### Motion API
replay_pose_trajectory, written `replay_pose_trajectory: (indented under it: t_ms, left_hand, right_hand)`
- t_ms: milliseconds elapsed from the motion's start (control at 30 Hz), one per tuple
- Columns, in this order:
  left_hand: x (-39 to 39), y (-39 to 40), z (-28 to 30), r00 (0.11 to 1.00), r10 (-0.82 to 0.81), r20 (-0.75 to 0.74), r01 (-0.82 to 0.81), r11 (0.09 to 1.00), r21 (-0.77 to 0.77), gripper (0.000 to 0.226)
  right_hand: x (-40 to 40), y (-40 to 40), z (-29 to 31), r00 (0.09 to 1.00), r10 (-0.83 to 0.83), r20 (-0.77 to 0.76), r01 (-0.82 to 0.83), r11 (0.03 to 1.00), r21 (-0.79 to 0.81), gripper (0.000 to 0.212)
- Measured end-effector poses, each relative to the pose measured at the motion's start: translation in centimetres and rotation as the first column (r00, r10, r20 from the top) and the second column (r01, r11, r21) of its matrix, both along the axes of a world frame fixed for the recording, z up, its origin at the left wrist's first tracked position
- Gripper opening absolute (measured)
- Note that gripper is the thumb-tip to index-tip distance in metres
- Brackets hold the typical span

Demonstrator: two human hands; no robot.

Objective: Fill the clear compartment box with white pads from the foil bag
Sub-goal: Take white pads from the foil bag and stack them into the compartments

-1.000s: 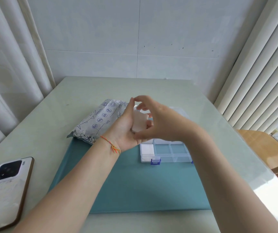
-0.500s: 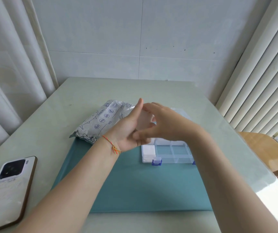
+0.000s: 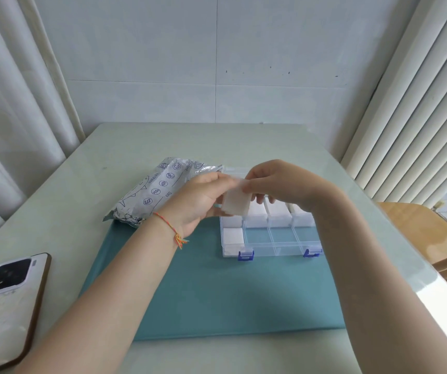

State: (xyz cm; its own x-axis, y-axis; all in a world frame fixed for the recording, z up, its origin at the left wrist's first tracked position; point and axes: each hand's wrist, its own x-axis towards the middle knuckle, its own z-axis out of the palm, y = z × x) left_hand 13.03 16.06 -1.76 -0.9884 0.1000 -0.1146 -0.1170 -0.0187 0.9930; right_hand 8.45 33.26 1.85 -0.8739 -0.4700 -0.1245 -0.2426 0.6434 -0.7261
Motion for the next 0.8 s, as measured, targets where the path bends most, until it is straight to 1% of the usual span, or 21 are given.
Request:
replay_pose_trajectory:
  t_ms: [100, 200, 267, 333, 367, 400, 467, 500, 533, 633, 700, 767, 800]
  left_hand:
    - [-0.2, 0.1, -0.3, 0.989, 0.133, -0.066, -0.138, 0.987, -0.087, 0.010]
    - [0.0, 0.2, -0.1, 0.971, 0.213, -0.108, -0.224, 0.969, -0.106, 0.006]
    - [0.3, 0.3, 0.0, 0.964, 0.218, -0.153, -0.241, 0.958, -0.155, 0.006]
    - [0.7, 0.5, 0.0, 0.965, 0.176, -0.195, -0.229, 0.926, -0.299, 0.007]
    - [0.8, 0.4, -0.1, 0.968, 0.144, -0.204, -0.217, 0.890, -0.402, 0.007]
    - [1.1, 0.3, -0.2, 0.972, 0.106, -0.209, -0.202, 0.832, -0.517, 0.007]
    - [1.5, -0.1, -0.6, 0.978, 0.038, -0.205, -0.176, 0.678, -0.714, 0.006]
    - [1.7, -0.3, -0.8, 0.981, 0.023, -0.192, -0.164, 0.626, -0.762, 0.005]
    - [2.1, -0.4, -1.1, 0.984, 0.022, -0.175, -0.152, 0.607, -0.780, 0.004]
    - [2.7, -0.2, -1.9, 0.991, 0.035, -0.131, -0.124, 0.624, -0.771, 0.006]
    - [2.9, 0.0, -2.3, 0.993, 0.041, -0.107, -0.108, 0.654, -0.749, 0.008]
    - [2.9, 0.1, -2.3, 0.994, 0.053, -0.092, -0.103, 0.680, -0.726, 0.011]
    - [2.9, 0.1, -2.3, 0.994, 0.060, -0.087, -0.104, 0.689, -0.718, 0.012]
  right_hand:
    - [-0.2, 0.1, -0.3, 0.998, -0.035, 0.057, 0.039, 0.996, -0.076, 0.018]
    - [0.1, 0.2, -0.6, 0.992, -0.080, 0.097, 0.096, 0.979, -0.182, 0.017]
    - [0.5, 0.4, -1.0, 0.986, -0.117, 0.117, 0.142, 0.961, -0.237, 0.015]
    - [1.0, 0.6, -1.5, 0.979, -0.160, 0.123, 0.187, 0.948, -0.258, 0.011]
    - [1.1, 0.6, -1.9, 0.976, -0.186, 0.118, 0.210, 0.944, -0.254, 0.010]
    - [1.5, 0.7, -2.2, 0.971, -0.213, 0.112, 0.235, 0.939, -0.250, 0.011]
    - [1.9, 0.7, -2.9, 0.961, -0.262, 0.094, 0.277, 0.931, -0.238, 0.021]
    - [2.3, 0.6, -3.1, 0.958, -0.276, 0.073, 0.285, 0.934, -0.216, 0.023]
    - [2.6, 0.5, -3.3, 0.959, -0.277, 0.052, 0.282, 0.941, -0.188, 0.022]
    - [3.2, -0.1, -3.8, 0.966, -0.258, 0.009, 0.258, 0.960, -0.108, 0.012]
    - [3.3, -0.5, -4.0, 0.969, -0.248, -0.010, 0.247, 0.968, -0.045, 0.010]
    - [3.5, -0.9, -4.0, 0.976, -0.217, -0.010, 0.217, 0.976, 0.032, 0.004]
    - [3.6, -1.0, -4.0, 0.979, -0.201, -0.007, 0.202, 0.978, 0.058, 0.005]
